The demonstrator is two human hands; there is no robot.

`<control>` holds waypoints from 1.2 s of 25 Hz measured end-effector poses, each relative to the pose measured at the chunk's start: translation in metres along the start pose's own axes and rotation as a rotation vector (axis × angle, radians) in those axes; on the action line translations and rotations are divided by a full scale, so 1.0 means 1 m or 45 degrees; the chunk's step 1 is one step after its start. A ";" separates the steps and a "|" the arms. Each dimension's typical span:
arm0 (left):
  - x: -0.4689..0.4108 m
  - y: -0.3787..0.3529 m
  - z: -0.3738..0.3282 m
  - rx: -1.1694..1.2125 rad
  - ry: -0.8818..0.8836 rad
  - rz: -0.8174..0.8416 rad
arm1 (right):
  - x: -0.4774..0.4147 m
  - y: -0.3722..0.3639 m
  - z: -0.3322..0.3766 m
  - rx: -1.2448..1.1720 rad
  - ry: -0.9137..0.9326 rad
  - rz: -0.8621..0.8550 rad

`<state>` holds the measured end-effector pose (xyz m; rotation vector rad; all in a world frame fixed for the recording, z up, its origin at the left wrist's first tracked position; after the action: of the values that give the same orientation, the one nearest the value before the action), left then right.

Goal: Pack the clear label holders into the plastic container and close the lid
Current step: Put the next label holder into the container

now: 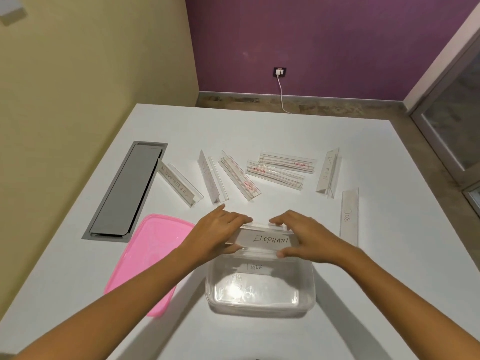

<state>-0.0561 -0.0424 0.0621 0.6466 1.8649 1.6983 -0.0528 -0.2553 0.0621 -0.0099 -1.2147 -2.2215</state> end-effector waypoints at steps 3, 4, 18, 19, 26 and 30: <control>0.014 -0.012 0.007 0.631 0.225 0.046 | 0.001 -0.023 -0.008 -0.062 -0.017 -0.030; 0.019 -0.014 0.010 0.811 0.351 -0.012 | 0.001 -0.030 -0.010 -0.070 -0.028 -0.017; 0.050 -0.057 0.020 1.210 1.201 -0.064 | -0.026 -0.101 -0.026 0.002 -0.186 0.081; 0.050 -0.057 0.020 1.210 1.204 -0.074 | -0.026 -0.103 -0.028 0.000 -0.191 0.073; 0.052 -0.063 0.014 1.245 1.233 -0.165 | -0.016 -0.099 -0.018 0.022 -0.060 -0.146; 0.053 -0.064 0.013 1.245 1.229 -0.201 | -0.001 -0.052 -0.018 0.036 0.082 -0.783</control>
<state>-0.0867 -0.0041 -0.0057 -0.0918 3.3487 0.9159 -0.0735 -0.2481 0.0116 0.5056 -1.3393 -2.6903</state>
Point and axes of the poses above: each hand's wrist, its own x-axis away from the middle knuckle, its own y-axis out of the back of the hand, z = x × y, the point moved 4 cm from there along -x, towards the middle knuckle, and after that the axes turned 6 degrees about -x, right-handed, at the moved point
